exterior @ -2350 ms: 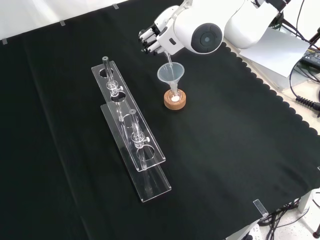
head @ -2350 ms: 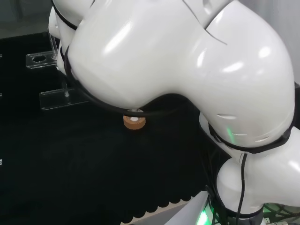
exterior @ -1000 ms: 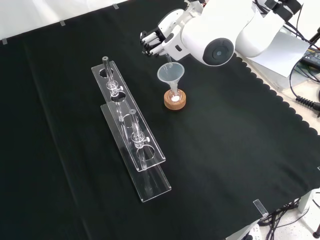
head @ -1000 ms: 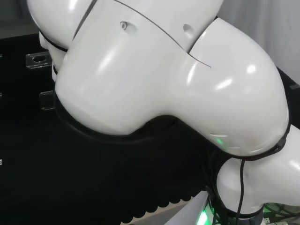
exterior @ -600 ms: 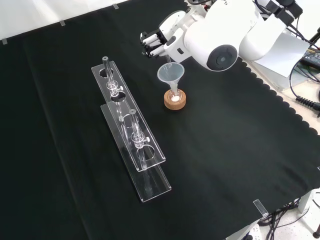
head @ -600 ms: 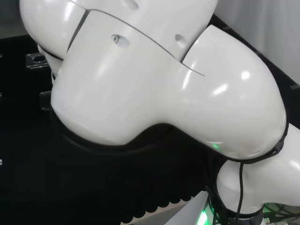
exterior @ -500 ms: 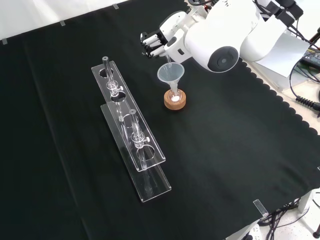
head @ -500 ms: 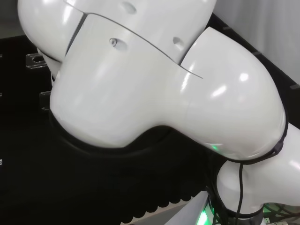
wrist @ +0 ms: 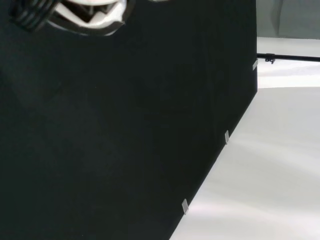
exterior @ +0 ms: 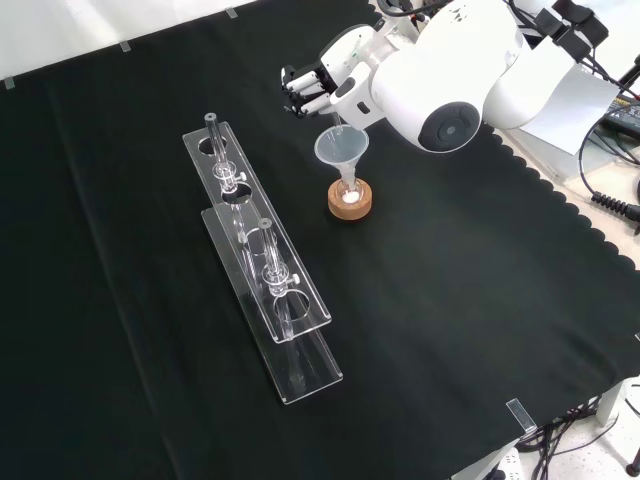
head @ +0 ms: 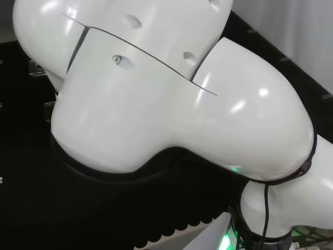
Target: Pour all the NaCl from the weighing funnel into the round-bottom flask.
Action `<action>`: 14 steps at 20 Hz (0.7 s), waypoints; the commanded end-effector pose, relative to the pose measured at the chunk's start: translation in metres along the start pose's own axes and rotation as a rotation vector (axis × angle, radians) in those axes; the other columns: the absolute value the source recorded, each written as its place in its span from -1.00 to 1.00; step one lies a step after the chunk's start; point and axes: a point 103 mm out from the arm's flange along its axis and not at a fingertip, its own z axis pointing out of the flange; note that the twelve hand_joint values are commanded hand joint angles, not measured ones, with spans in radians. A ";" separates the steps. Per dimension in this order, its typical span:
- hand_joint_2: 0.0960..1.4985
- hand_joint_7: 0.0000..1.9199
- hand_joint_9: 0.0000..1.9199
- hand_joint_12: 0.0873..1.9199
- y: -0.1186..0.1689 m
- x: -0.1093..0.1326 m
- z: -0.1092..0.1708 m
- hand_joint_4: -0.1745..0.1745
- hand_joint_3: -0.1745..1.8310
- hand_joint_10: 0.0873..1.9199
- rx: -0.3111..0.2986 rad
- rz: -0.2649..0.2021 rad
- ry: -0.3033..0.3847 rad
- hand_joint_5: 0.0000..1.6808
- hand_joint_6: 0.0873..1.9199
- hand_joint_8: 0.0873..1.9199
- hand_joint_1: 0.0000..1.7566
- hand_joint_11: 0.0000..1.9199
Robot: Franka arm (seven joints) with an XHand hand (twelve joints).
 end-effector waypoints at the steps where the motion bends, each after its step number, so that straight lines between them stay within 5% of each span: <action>1: -0.18 -0.57 -0.23 0.23 0.000 0.000 0.002 1.00 -0.13 -0.56 -0.006 0.002 0.016 0.42 -0.19 -0.40 0.25 -0.46; 14: -0.18 -0.57 -0.23 0.23 0.000 -0.006 0.021 1.00 -0.13 -0.55 -0.052 0.009 0.117 0.42 -0.19 -0.40 0.25 -0.46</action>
